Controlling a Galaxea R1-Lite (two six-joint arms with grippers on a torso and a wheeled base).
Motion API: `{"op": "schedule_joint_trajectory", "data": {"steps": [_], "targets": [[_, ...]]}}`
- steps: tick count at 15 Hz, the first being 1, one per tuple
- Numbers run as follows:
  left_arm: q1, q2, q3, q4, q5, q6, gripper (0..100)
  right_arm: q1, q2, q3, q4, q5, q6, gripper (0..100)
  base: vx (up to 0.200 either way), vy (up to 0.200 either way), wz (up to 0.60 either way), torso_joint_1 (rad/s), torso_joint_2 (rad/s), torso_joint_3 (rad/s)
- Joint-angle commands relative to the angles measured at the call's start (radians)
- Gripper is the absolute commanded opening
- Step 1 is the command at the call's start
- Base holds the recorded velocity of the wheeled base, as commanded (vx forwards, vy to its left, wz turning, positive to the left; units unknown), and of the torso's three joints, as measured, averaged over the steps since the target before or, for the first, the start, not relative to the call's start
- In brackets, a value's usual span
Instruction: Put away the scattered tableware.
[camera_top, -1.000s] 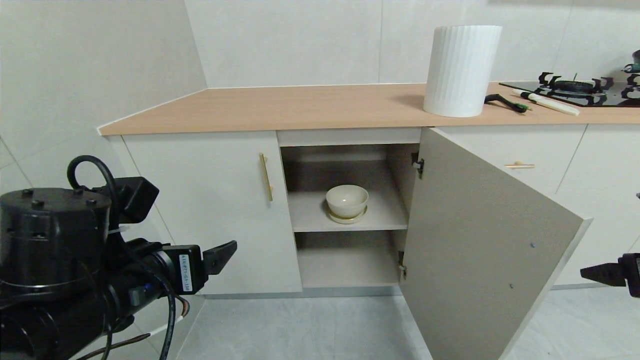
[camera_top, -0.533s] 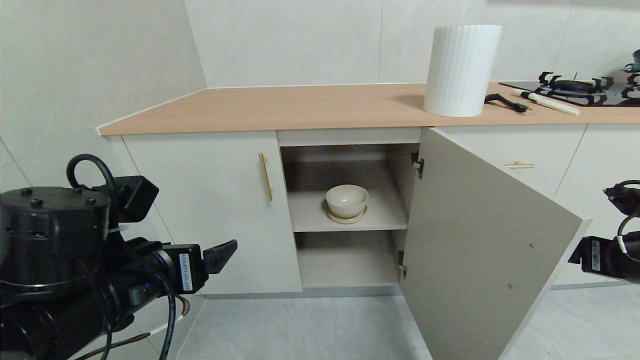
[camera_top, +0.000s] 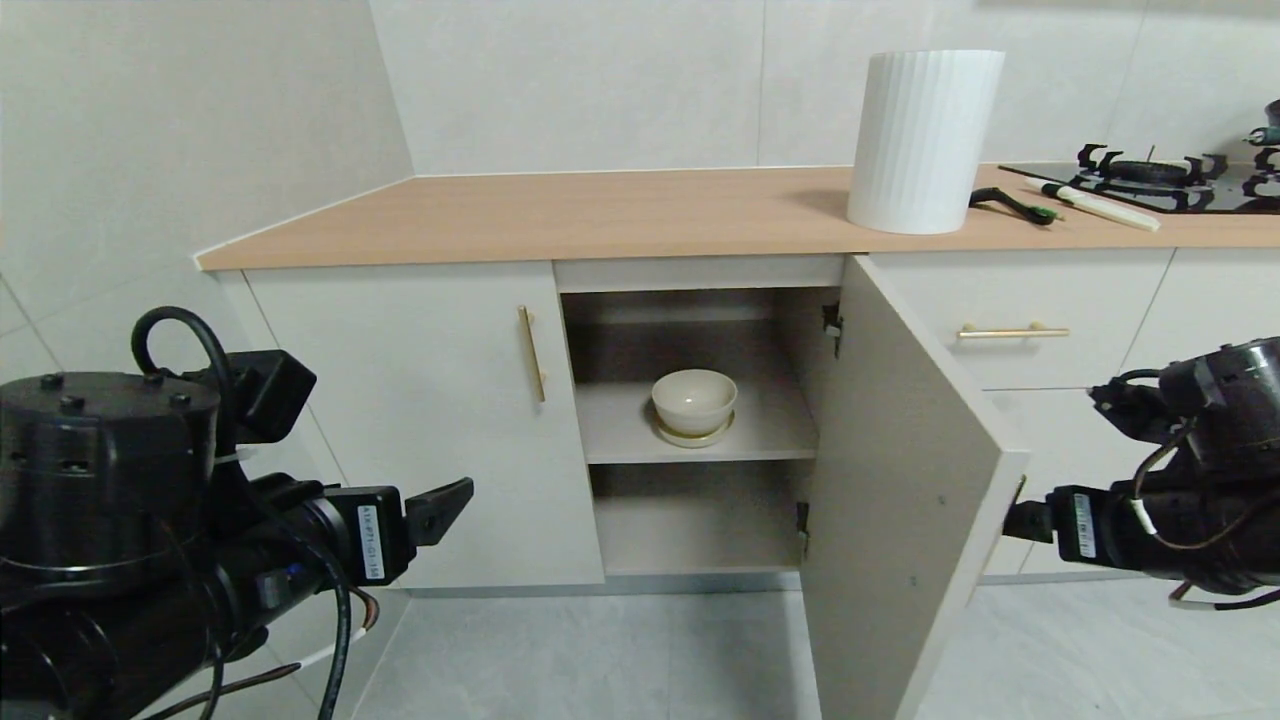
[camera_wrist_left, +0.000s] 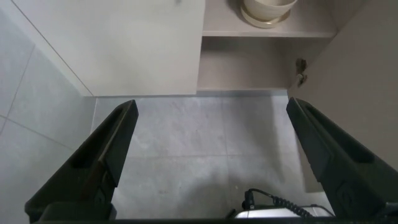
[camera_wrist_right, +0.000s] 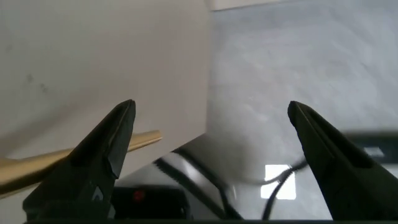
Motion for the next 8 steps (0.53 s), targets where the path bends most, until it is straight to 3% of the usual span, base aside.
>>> {"op": "schedule_joint_trajectory", "data": {"steps": [1,4,8], "targets": [[0.000,0.008,-0.001,-0.001,0.000,0.000,100,0.127,0.101,-0.043,-0.049,-0.003,0.007,100,0.000,0.000,0.00,0.000,0.00,0.000],[0.000,0.005,-0.001,-0.001,0.001,-0.002,100,0.228,0.228,-0.135,-0.073,0.001,0.007,100,0.000,0.000,0.00,0.000,0.00,0.000],[0.000,0.002,-0.006,-0.002,0.003,-0.002,100,0.244,0.352,-0.222,-0.182,0.002,0.008,100,0.000,0.000,0.00,0.000,0.00,0.000]]}}
